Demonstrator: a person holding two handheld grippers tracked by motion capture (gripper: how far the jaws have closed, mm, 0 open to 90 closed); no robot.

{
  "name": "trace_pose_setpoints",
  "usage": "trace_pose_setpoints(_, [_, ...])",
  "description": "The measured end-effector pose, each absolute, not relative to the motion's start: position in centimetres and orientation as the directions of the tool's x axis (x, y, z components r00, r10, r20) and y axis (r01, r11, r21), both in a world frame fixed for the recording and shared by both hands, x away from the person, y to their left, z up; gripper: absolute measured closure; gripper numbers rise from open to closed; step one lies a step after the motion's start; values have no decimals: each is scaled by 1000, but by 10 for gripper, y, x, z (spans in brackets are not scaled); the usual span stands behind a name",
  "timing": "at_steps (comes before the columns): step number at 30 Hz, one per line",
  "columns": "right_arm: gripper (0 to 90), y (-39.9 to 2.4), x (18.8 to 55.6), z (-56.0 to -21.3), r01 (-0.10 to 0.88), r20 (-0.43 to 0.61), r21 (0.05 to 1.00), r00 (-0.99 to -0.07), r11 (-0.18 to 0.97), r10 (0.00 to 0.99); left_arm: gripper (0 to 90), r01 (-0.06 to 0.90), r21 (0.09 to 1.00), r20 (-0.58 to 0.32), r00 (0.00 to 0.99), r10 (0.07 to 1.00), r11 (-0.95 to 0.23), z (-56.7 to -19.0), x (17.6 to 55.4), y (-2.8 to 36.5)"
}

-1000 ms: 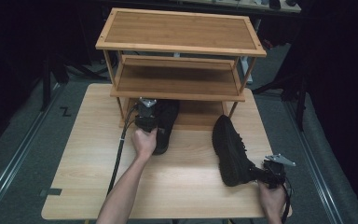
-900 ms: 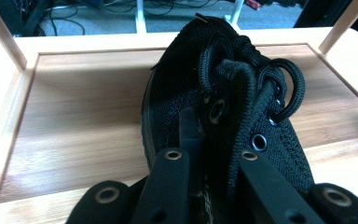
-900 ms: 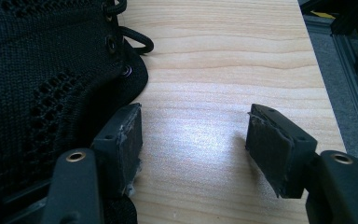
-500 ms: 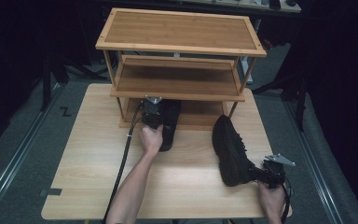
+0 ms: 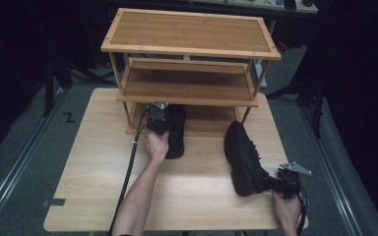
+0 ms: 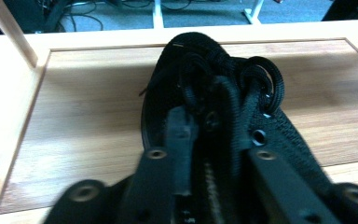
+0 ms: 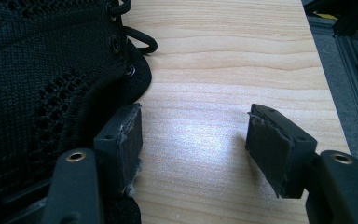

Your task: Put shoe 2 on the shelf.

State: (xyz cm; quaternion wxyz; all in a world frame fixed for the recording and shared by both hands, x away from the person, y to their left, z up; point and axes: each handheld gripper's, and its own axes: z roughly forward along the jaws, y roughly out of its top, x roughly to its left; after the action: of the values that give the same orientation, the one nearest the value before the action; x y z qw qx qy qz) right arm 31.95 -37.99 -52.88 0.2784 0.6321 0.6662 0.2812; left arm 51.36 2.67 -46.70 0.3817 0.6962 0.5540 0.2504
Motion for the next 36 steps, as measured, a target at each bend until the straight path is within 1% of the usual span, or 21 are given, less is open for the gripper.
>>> trace_pose_setpoints(4, [362, -380, 319, -529, 686, -15, 726, -45, 42, 999, 668, 587, 801, -53, 262, 964, -115, -468, 513, 29])
trace_pose_setpoints(7, [362, -380, 319, -529, 686, -15, 727, -46, 43, 999, 576, 595, 794, -42, 262, 964, -127, -467, 513, 30])
trace_pose_setpoints(10, [362, -380, 319, -529, 686, -15, 727, -47, 44, 999, 496, 605, 788, -54, 258, 965, -118, -467, 513, 35])
trace_pose_setpoints(11, [362, -380, 319, -529, 686, -15, 727, -47, 44, 999, 496, 606, 787, -59, 259, 964, -115, -467, 513, 37])
trace_pose_setpoints(13, [362, -380, 320, -529, 684, -15, 728, -49, 44, 999, 448, 604, 787, -55, 268, 962, -123, -466, 511, 40])
trace_pose_setpoints(15, [362, -380, 320, -529, 684, -15, 728, -49, 45, 999, 430, 600, 787, -37, 280, 959, -145, -465, 508, 42])
trace_pose_setpoints(17, [362, -380, 320, -529, 684, -15, 728, -49, 45, 999, 418, 600, 787, -39, 283, 958, -146, -464, 508, 42])
trace_pose_setpoints(22, [362, -380, 320, -529, 684, -15, 728, -49, 44, 999, 413, 594, 788, -28, 294, 955, -160, -463, 505, 42])
trace_pose_setpoints(24, [362, -380, 320, -529, 684, -15, 728, -49, 44, 999, 408, 592, 789, -30, 301, 953, -162, -461, 504, 43])
trace_pose_setpoints(26, [362, -380, 320, -529, 685, -16, 727, -49, 45, 999, 372, 587, 797, -64, 315, 947, -142, -456, 504, 45])
trace_pose_setpoints(28, [362, -380, 320, -529, 684, -15, 728, -49, 45, 999, 357, 585, 798, -69, 325, 943, -143, -453, 504, 45])
trace_pose_setpoints(36, [362, -380, 319, -529, 685, -15, 727, -49, 45, 999, 326, 560, 809, -50, 367, 929, -178, -445, 494, 43])
